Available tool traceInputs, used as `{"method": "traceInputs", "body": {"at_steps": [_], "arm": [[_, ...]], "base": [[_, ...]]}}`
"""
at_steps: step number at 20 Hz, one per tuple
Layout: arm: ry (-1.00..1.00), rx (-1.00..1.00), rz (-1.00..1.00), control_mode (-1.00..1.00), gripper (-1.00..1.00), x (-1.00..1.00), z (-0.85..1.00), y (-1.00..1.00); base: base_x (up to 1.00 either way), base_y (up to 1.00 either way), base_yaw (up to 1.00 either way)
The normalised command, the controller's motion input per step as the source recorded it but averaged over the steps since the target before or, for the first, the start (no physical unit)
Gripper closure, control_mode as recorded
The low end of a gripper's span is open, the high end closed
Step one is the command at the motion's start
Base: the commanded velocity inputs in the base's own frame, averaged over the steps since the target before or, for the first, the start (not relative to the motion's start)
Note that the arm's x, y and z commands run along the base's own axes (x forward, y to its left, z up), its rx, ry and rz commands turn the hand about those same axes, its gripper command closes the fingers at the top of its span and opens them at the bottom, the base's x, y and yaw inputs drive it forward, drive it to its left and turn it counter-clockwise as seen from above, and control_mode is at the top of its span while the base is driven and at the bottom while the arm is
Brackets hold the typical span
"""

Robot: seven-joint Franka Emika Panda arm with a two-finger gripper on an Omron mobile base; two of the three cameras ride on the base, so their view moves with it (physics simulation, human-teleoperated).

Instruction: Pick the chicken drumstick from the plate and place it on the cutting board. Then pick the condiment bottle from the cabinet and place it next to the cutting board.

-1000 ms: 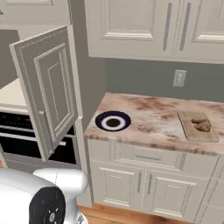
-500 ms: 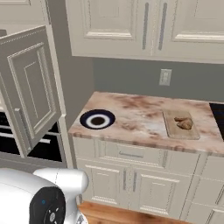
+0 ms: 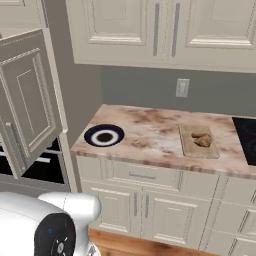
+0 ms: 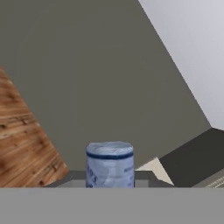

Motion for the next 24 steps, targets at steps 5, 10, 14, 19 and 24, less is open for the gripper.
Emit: {"method": "traceInputs", "body": {"at_steps": [5, 10, 14, 19, 24], "arm": [[0.00, 0.00, 0.00, 1.00, 1.00, 0.00, 0.00, 0.00], [0.00, 0.00, 0.00, 1.00, 1.00, 0.00, 0.00, 0.00], [0.00, 0.00, 0.00, 1.00, 1.00, 0.00, 0.00, 0.00], [0.00, 0.00, 0.00, 1.00, 1.00, 0.00, 0.00, 0.00], [0.00, 0.00, 0.00, 1.00, 1.00, 0.00, 0.00, 0.00]], "base": [[0.19, -0.01, 0.00], [0.36, -0.01, 0.00], [0.49, -0.13, 0.00], [0.52, -0.23, 0.00], [0.44, -0.31, 0.00]]}}
